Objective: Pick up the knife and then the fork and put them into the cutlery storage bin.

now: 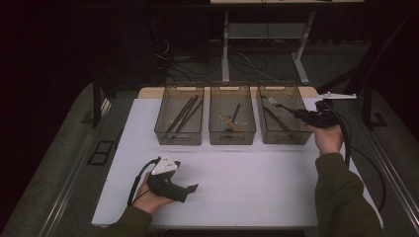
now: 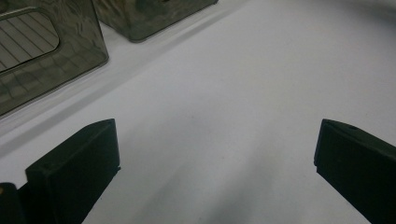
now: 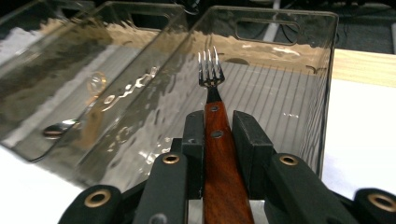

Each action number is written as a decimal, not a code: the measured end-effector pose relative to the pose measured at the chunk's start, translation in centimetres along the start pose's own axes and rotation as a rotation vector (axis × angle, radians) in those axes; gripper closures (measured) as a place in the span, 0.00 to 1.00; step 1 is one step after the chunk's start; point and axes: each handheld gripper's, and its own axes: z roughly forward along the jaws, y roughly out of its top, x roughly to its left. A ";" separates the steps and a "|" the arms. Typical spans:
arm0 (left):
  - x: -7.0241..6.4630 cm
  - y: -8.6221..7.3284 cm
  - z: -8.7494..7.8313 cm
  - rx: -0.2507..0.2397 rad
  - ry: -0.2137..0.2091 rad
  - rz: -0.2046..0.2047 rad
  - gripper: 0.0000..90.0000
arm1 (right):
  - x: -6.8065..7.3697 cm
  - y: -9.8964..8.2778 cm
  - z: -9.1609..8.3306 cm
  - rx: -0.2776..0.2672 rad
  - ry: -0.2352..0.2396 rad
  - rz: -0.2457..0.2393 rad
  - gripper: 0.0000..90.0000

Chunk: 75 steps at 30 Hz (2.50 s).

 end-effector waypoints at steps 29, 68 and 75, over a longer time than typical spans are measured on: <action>0.0 0.0 0.1 0.002 -0.009 0.002 0.00 | 1.1 0.6 2.8 0.061 0.025 -0.047 0.31; 0.0 0.0 -0.2 -0.016 -0.039 -0.001 0.00 | 7.2 -7.5 -4.0 -0.085 0.239 -0.166 0.19; 0.0 0.1 -0.3 -0.017 -0.039 0.000 0.00 | 7.5 -9.8 -4.4 -0.059 0.260 -0.208 0.19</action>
